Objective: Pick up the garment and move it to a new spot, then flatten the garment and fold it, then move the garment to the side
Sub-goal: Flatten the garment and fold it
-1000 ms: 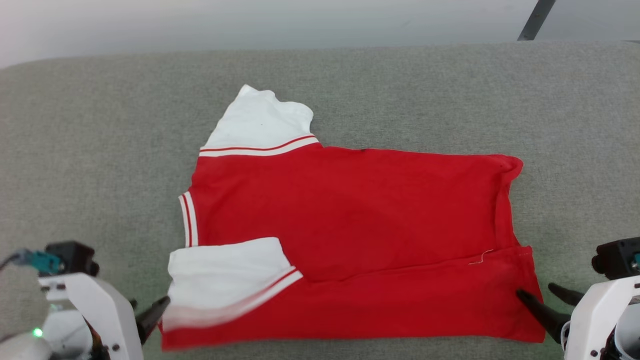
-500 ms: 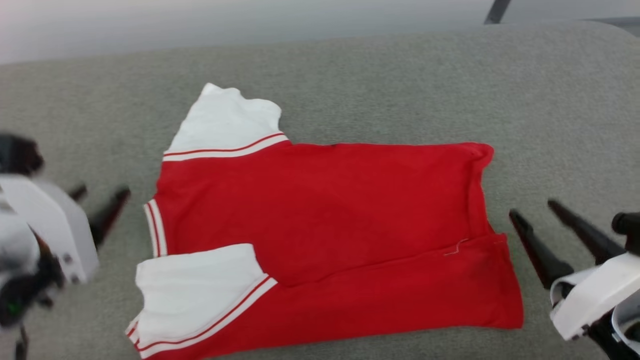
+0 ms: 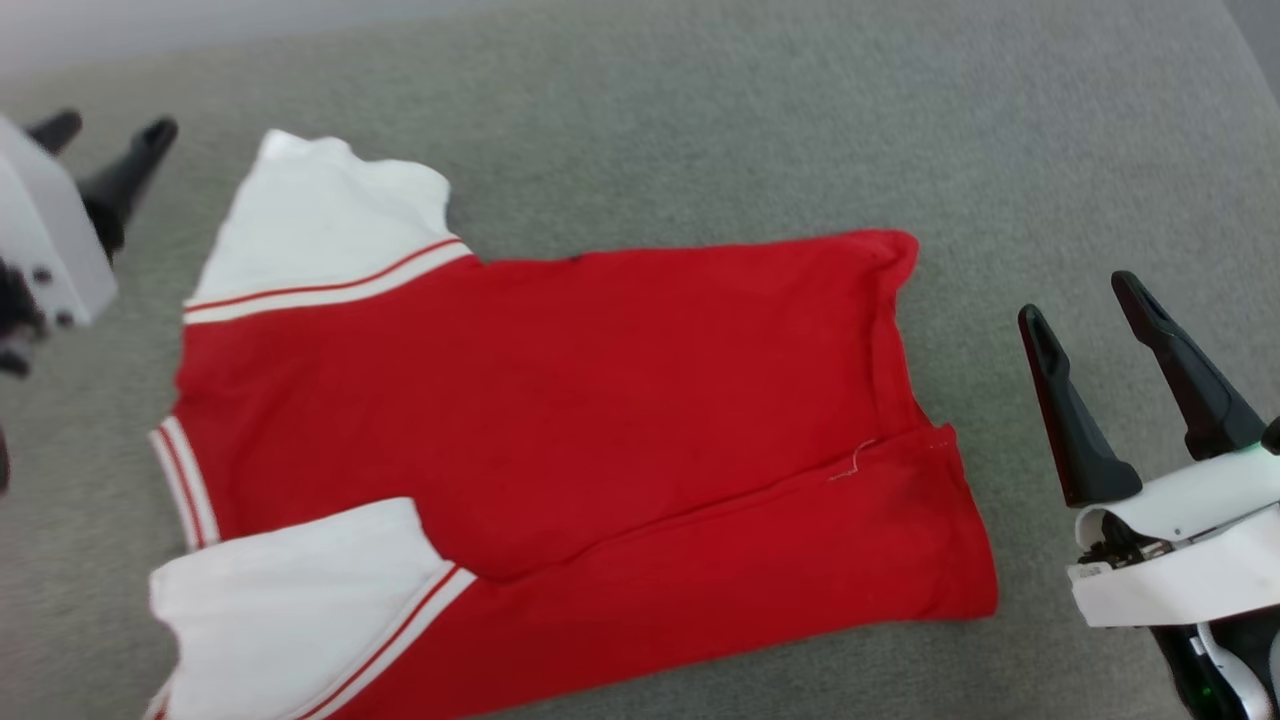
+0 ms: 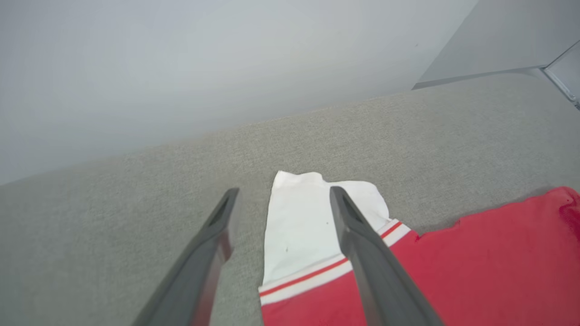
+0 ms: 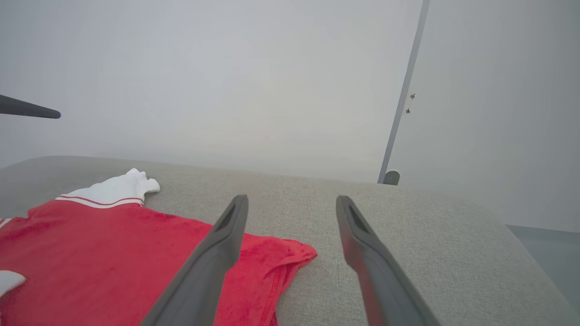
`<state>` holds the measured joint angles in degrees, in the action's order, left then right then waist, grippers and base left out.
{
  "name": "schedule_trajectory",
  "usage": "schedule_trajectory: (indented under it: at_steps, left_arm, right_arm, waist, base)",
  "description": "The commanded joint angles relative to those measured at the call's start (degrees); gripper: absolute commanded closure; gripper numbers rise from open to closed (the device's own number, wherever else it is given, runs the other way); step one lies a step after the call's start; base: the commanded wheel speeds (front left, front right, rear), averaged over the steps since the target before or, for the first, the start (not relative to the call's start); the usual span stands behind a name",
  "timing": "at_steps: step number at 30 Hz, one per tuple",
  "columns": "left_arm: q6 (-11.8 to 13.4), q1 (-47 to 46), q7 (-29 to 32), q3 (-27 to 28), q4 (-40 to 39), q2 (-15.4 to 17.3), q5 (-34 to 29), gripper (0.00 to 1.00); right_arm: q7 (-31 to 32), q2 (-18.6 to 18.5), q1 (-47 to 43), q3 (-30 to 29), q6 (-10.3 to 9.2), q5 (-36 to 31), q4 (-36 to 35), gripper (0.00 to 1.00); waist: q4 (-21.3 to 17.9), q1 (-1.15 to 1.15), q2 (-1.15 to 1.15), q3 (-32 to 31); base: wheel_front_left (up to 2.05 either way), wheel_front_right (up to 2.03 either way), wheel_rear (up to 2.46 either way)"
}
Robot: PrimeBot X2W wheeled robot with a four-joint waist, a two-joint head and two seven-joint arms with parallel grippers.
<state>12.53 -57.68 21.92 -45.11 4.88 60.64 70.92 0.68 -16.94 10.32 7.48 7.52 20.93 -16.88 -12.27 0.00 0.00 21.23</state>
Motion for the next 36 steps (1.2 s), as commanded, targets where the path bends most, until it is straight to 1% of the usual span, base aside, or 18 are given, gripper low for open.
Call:
schedule_trajectory:
  at_steps: [1, 4, 10, 15, 23, 25, 26, 27, 28, 29, 31, 32, 36]
  left_arm:
    - [-0.9, -2.0, 0.6, 0.0, 1.5, -1.0, -0.6, 0.00]
    - [-2.8, -5.2, 3.0, -0.7, 5.6, -3.0, -1.3, 0.00]
    - [-5.4, -10.5, 8.5, -3.0, 13.5, -6.2, -2.8, 0.00]
    - [-6.5, -13.3, 11.9, -4.3, 19.7, -8.8, -3.1, 0.00]
    - [-8.5, -16.0, 14.4, -6.4, 28.3, -12.3, -4.5, 0.00]
    - [-8.6, -16.2, 14.8, -6.4, 30.4, -13.3, -3.9, 0.00]
    - [-9.1, -16.3, 15.0, -6.6, 31.3, -13.8, -3.8, 0.04]
    - [-9.4, -16.2, 14.9, -6.4, 32.3, -14.7, -3.2, 0.19]
    - [-9.4, -16.2, 14.9, -6.4, 32.3, -14.7, -3.2, 0.19]
    - [-9.6, -16.1, 14.8, -6.4, 33.2, -15.5, -3.0, 0.53]
    - [-10.4, -15.9, 14.6, -6.8, 34.8, -16.8, -3.0, 0.68]
    - [-10.8, -15.7, 14.8, -6.8, 35.7, -17.5, -2.5, 1.00]
    - [-12.5, -15.6, 15.5, -7.1, 38.3, -19.3, -1.7, 1.00]
  right_arm:
    - [-0.6, 0.5, 1.2, 0.1, -0.05, -0.1, 0.3, 0.00]
    - [-1.3, 0.9, 1.4, 0.6, -0.06, 0.2, 1.0, 0.00]
    - [-2.2, 1.4, 2.4, 1.4, -0.06, 0.5, 2.3, 0.00]
    - [-2.6, 1.4, 3.1, 1.6, -0.06, 0.7, 2.6, 0.00]
    - [-2.8, 1.2, 4.1, 1.8, -0.06, 1.1, 2.5, 0.00]
    - [-2.6, 1.2, 4.3, 1.8, -0.05, 1.2, 2.5, 0.00]
    - [-2.5, 1.2, 4.5, 1.8, -0.06, 1.3, 2.4, 0.00]
    - [-2.3, 1.4, 4.6, 1.8, -0.06, 1.5, 2.4, 0.00]
    - [-2.3, 1.4, 4.6, 1.8, -0.06, 1.5, 2.4, 0.00]
    - [-2.1, 1.4, 4.6, 1.7, -0.06, 1.5, 2.3, 0.00]
    - [-1.5, 1.5, 4.6, 1.7, -0.06, 1.5, 2.2, 0.00]
    - [-1.1, 1.6, 4.8, 1.7, -0.05, 1.7, 2.1, 0.00]
    - [1.9, 2.3, 5.4, 1.1, -0.06, 2.8, 1.6, 0.00]
  waist:
    - [-2.5, 0.00, 0.00, 3.1]
    - [-3.3, 0.00, 0.00, 4.7]
    - [-4.2, 0.00, 0.00, 7.0]
    - [-4.3, 0.00, 0.00, 7.9]
    - [-4.3, 0.00, 0.00, 9.0]
    - [-4.4, 0.00, 0.00, 9.2]
    - [-4.4, 0.00, 0.00, 9.4]
    - [-4.4, 0.00, 0.00, 9.5]
    - [-4.4, 0.00, 0.00, 9.5]
    - [-4.4, 0.00, 0.00, 9.5]
    - [-4.4, 0.00, 0.00, 9.7]
    - [-4.4, 0.00, 0.00, 9.7]
    - [-4.4, 0.00, 0.00, 9.8]
  base:
    - [0.00, 0.00, 0.00]
    - [0.00, 0.00, 0.00]
    - [0.00, 0.00, 0.00]
    - [0.00, 0.00, 0.00]
    - [0.00, 0.00, 0.00]
    - [0.00, 0.00, 0.00]
    - [0.00, 0.00, 0.00]
    - [0.00, 0.00, 0.00]
    - [0.00, 0.00, 0.00]
    - [0.00, 0.00, 0.00]
    - [0.00, 0.00, 0.00]
    - [0.00, 0.00, 0.00]
    - [0.00, 0.00, 0.00]
